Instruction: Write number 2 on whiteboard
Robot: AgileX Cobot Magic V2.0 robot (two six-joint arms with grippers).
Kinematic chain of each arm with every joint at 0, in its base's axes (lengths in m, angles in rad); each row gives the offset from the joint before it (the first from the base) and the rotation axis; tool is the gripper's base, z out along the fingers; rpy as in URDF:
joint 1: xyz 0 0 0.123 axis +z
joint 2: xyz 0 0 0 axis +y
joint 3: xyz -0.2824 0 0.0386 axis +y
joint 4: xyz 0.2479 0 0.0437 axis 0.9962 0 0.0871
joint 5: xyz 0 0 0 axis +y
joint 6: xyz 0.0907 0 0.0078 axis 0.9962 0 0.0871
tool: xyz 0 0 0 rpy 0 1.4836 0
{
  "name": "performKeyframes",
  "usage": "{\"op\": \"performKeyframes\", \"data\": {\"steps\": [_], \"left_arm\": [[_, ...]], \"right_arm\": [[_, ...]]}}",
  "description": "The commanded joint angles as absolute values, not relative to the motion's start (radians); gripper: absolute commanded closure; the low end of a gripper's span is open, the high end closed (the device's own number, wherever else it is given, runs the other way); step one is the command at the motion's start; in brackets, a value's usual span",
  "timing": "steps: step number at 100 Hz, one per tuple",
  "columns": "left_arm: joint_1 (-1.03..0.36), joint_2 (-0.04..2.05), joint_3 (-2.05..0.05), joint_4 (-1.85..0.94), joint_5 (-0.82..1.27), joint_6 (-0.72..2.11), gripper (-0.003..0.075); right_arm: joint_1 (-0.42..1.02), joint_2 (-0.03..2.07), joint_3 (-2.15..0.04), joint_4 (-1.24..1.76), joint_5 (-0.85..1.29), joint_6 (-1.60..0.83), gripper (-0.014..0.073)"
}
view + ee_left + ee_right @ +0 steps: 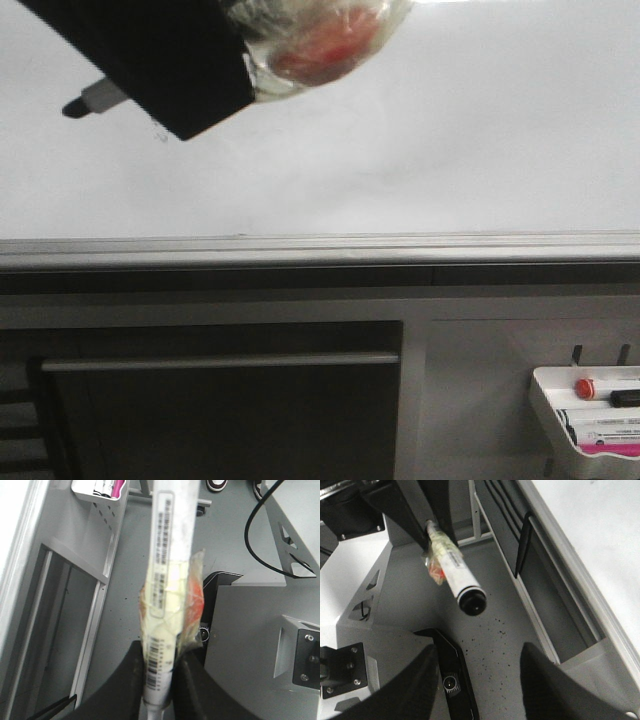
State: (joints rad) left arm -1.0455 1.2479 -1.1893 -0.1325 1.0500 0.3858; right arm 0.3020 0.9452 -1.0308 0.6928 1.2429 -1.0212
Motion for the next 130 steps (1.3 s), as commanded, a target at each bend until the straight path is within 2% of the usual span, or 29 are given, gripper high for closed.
{"op": "performKeyframes", "data": {"steps": [1,56,87,130], "left_arm": [[-1.052,1.232,-1.233,-0.134,1.021,0.389,0.0738],[-1.052,1.232,-1.233,-0.088,1.015,0.389,0.0738],[-1.052,1.232,-1.233,-0.088,0.959,0.389,0.0738],[-1.052,1.232,-1.233,-0.088,0.921,0.389,0.0738]], "right_arm": [[0.335,0.974,-1.078,0.714,1.249,-1.047,0.0261],[0.570,1.229,-1.236,0.667,1.167,-1.075,0.0261],[0.581,1.247,-1.236,0.671,1.160,-1.075,0.0265],[0.581,1.247,-1.236,0.671,1.160,-1.075,0.0538]]}}
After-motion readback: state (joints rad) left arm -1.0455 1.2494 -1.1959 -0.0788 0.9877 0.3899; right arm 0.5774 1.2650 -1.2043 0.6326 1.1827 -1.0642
